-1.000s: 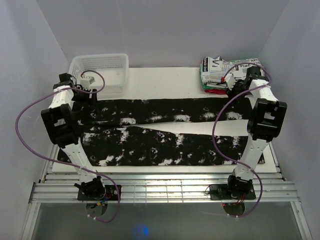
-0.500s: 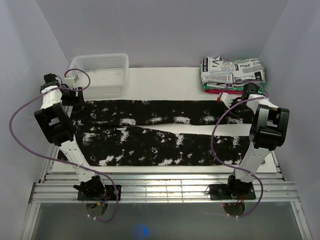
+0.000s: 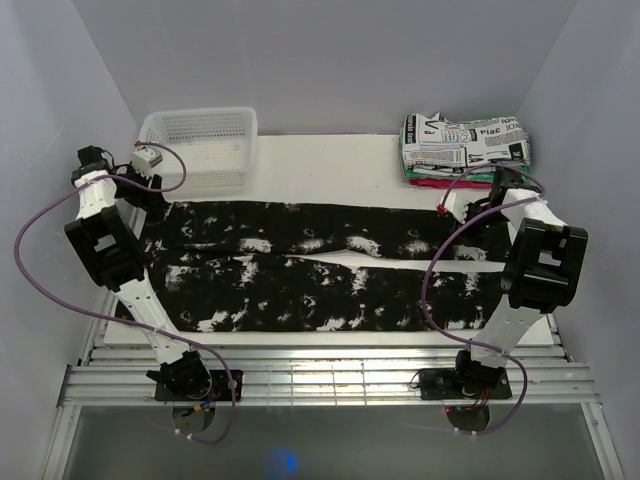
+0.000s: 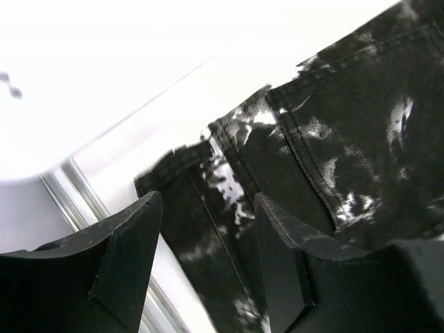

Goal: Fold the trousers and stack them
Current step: Flatten the trousers out

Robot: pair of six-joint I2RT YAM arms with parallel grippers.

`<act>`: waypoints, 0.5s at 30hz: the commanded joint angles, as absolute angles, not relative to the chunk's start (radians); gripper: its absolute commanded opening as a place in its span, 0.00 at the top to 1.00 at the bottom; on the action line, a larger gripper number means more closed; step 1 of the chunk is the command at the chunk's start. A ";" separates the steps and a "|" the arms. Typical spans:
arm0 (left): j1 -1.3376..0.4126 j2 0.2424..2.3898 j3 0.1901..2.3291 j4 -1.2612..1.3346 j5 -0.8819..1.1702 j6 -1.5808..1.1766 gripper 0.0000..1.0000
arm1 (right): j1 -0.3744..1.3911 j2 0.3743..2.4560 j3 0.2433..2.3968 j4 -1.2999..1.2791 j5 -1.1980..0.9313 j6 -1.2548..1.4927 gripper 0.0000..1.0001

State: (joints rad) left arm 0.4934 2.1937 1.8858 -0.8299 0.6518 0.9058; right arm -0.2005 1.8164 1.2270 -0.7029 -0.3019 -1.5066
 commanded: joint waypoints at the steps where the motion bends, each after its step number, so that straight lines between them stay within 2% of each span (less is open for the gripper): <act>1: 0.495 2.238 1.928 -0.865 0.765 1.188 0.34 | -0.236 1.804 1.373 -0.723 -0.360 -1.523 0.37; 4: 0.505 2.287 1.965 -0.923 0.776 1.279 0.38 | -0.259 1.851 1.469 -0.729 -0.367 -1.531 0.31; 8: 0.515 2.324 2.014 -0.940 0.787 1.394 0.38 | -0.279 1.925 1.574 -0.785 -0.397 -1.577 0.29; 15: 0.528 2.381 2.082 -0.916 0.868 1.428 0.32 | -0.295 1.963 1.614 -0.813 -0.449 -1.620 0.22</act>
State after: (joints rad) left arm 0.5213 2.3989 2.0426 -0.9112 0.7822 1.3476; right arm -0.2890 1.9549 1.5822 -0.7628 -0.3889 -1.5826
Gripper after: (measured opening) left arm 0.676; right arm 0.764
